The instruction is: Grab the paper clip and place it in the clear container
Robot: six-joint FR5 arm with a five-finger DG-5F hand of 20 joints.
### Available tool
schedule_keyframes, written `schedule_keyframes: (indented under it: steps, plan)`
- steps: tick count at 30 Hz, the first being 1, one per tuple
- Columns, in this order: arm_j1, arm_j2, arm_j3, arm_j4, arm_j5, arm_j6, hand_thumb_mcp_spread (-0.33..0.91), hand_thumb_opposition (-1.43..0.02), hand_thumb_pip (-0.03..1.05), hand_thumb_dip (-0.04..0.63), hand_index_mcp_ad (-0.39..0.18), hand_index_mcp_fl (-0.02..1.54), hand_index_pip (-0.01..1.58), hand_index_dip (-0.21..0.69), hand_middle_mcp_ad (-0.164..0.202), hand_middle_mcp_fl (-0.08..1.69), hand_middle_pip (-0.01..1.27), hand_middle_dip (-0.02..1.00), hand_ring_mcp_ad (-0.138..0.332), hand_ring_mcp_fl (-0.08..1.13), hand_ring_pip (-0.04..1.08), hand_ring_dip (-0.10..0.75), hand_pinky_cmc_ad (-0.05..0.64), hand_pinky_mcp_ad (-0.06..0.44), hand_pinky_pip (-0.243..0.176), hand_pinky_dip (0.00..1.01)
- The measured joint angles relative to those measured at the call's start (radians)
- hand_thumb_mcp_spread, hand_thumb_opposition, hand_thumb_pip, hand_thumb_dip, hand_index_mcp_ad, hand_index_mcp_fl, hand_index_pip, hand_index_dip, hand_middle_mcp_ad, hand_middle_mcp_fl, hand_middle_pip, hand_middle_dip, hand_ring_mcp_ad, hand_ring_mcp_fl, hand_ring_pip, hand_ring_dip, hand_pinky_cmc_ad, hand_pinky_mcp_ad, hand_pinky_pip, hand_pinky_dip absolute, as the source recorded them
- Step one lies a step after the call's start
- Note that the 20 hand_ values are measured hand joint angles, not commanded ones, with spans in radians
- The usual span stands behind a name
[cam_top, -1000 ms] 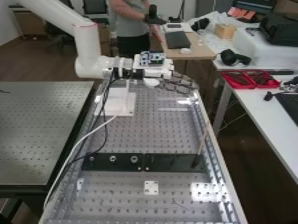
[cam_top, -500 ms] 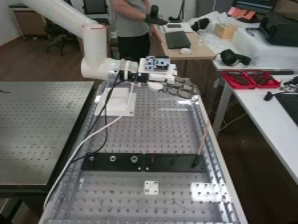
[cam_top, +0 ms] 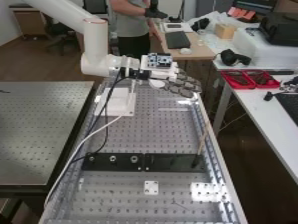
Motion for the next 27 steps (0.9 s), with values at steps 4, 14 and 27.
schedule_keyframes:
  steps: [4,14,27]
  plan:
    - [-0.012,0.046,-0.016,0.009,-0.018,-0.009,0.43,-0.82,0.56,0.253,-0.143,0.25,0.61,0.093,0.075,0.09,0.14,0.17,0.150,0.00,0.09,0.030,0.333,0.164,-0.049,0.29]
    - [-0.050,0.221,-0.077,-0.007,-0.090,-0.097,0.43,-0.79,0.54,0.257,-0.143,0.24,0.52,0.093,0.075,0.09,0.14,0.17,0.152,0.00,0.09,0.030,0.312,0.164,-0.058,0.29]
    - [-0.107,0.351,-0.121,-0.054,-0.131,-0.177,0.38,-0.74,0.43,0.222,-0.129,0.29,0.20,0.152,0.073,0.09,0.14,0.17,0.152,0.00,0.09,0.030,0.316,0.215,-0.061,0.34]
